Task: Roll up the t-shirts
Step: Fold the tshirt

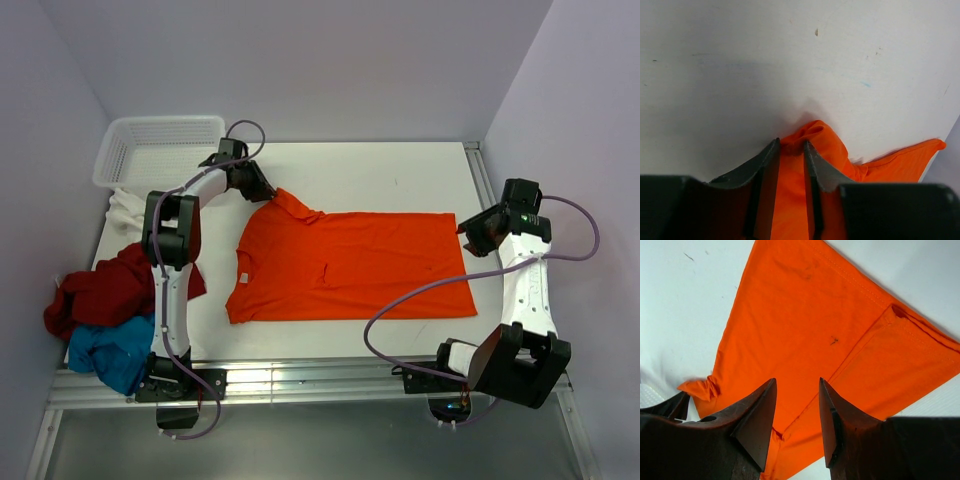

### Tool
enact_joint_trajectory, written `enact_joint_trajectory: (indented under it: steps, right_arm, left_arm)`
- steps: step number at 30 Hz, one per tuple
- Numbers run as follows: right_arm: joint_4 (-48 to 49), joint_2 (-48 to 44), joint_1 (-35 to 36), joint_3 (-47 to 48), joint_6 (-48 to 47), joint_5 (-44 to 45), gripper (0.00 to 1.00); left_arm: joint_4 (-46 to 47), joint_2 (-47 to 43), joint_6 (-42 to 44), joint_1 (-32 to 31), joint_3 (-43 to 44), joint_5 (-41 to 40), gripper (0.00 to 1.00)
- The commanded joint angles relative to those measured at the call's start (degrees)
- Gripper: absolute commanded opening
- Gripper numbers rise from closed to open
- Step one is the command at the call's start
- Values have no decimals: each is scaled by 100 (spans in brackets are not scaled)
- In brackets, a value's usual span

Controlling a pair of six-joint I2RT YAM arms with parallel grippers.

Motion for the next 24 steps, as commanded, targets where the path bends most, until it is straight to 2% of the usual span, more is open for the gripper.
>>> enact_joint_trajectory:
  steps: [1,5,6,8,18,24]
  right_arm:
    - [105,2,37,-76,25,0,46]
    - [105,19,37,-76,-10,18,47]
    - [105,37,37,-76,-11,18,47]
    - [140,81,37,-85,-11,35,46]
    - [509,713,28,178,25,105,46]
    - [895,1555,37,424,-72,53,47]
  left_arm:
    - [-4,-66,224,-60,197,-80,30]
    - [-109,-49,295,-95,267,-97,19]
    - [-135,-31,312,-104,285,-106,10]
    - [-223,-49,356,-104,355,-150,0]
    - [-925,-312,348,-104,654,-115,0]
    - [-1208,-681,330,-112,364,60,0]
